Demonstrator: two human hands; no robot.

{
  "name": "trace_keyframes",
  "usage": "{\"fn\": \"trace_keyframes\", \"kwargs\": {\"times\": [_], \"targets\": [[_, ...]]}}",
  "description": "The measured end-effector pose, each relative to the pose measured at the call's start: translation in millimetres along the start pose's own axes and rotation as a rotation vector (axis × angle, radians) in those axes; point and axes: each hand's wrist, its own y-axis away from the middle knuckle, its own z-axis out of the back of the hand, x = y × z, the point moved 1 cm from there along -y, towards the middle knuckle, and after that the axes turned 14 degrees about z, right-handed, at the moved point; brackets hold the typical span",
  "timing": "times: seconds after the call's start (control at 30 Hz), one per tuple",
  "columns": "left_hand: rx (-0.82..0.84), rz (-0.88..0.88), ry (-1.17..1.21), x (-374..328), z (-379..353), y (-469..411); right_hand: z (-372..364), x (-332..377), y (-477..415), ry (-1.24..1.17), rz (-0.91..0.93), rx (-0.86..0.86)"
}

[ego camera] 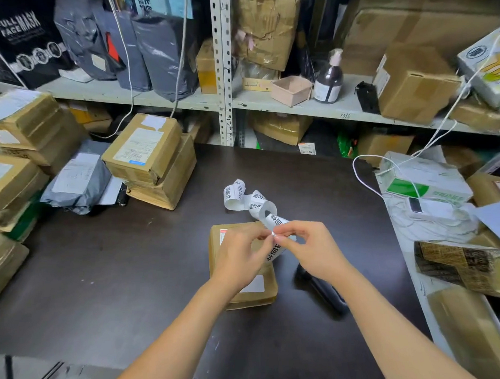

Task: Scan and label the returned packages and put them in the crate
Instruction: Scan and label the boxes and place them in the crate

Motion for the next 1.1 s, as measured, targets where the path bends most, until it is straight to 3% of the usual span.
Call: {"fn": "trace_keyframes", "kwargs": {"times": [0.23,0.43,0.57,0.8,0.9,1.0,1.1], "targets": [[0.036,-0.049,0.018,3,3,1,-1,7,3,-0.038,0.041,0.017],[0.102,0.208,0.243,9,1,1,-1,8,3,0.009,0.075,0.018],[-0.023,0.377,0.436,11,6,2,2,1,0,0.056,0.065,-0.029],[-0.104,0.503,0.732,29,34,7,24,-39,-10,0.213,-0.202,-0.263],[-0.063,0.515,0.775,35,41,12,26,-49,-13,0.334,-0.315,-0.353],[0.031,0.504,0.777,41,46,16,15,-41,-13,0.471,-0.282,-0.357],[0.157,0.493,0.812,44,47,20,-7,-17,-10,0.153,-0.225,-0.208]]}}
